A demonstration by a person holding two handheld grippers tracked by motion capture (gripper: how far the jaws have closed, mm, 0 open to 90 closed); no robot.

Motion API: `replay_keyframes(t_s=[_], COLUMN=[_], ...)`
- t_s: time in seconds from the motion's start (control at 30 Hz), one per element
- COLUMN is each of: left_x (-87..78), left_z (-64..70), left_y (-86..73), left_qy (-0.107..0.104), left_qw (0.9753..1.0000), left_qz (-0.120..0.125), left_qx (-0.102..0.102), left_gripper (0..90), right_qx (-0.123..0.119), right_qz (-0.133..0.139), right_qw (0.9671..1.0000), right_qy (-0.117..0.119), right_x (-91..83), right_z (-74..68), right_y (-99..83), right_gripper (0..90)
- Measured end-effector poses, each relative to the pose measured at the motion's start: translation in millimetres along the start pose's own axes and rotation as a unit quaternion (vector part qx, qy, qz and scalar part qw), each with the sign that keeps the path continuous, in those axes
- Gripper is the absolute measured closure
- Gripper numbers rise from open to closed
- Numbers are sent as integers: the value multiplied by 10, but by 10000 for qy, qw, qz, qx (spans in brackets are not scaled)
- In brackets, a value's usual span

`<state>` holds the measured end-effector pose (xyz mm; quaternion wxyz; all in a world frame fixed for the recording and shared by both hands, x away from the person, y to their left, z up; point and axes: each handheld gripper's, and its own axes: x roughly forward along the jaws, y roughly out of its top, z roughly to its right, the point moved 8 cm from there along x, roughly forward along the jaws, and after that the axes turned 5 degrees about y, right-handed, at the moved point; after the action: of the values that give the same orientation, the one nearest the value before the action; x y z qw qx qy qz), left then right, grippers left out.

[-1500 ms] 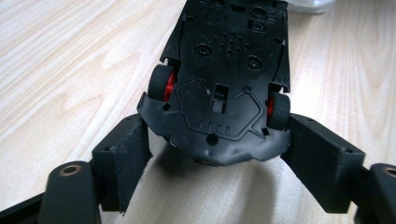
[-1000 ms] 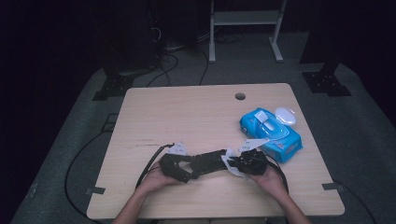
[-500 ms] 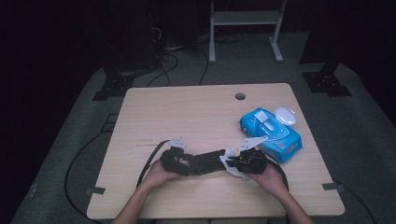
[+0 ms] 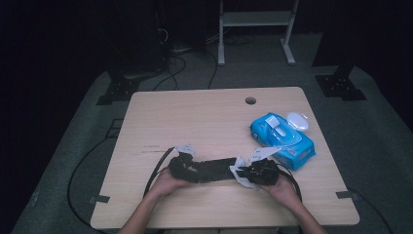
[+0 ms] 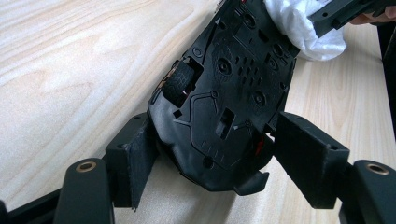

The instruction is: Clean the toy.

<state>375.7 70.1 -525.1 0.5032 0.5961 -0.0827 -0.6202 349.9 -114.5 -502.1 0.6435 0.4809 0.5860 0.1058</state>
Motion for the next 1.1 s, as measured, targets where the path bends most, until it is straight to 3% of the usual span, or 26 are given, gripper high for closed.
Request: replay_keyframes(t_s=[0.13,0.37,0.6,0.7,0.9,1.0,1.1], left_x=[-8,-25,-48,-77,-66,-89,-123], left_z=[26,56,93,84,93,99,152], left_y=[5,-9,-19,-41,-7,28,56], left_qy=[143,101,245,143,292,408,329], left_qw=[9997,9996,9981,9982,9970,9948,9921], left_qz=[51,68,133,243,362,535,704], left_qx=[214,273,554,535,624,761,987], left_gripper=[306,317,337,437,445,480,612], right_qx=[-60,-117,-200,-265,-311,-296,-302], right_qz=[51,51,74,59,77,74,-78], right_qw=[10000,9998,9997,9995,9994,9994,9995], right_qy=[-16,-124,-94,-159,-152,-141,-75], right_x=[-8,-21,-37,-54,-65,-69,-21], right_z=[-15,-24,-44,-42,-41,-44,-36], right_y=[-14,-28,-48,-64,-78,-91,-122], right_gripper=[817,817,817,815,815,815,815])
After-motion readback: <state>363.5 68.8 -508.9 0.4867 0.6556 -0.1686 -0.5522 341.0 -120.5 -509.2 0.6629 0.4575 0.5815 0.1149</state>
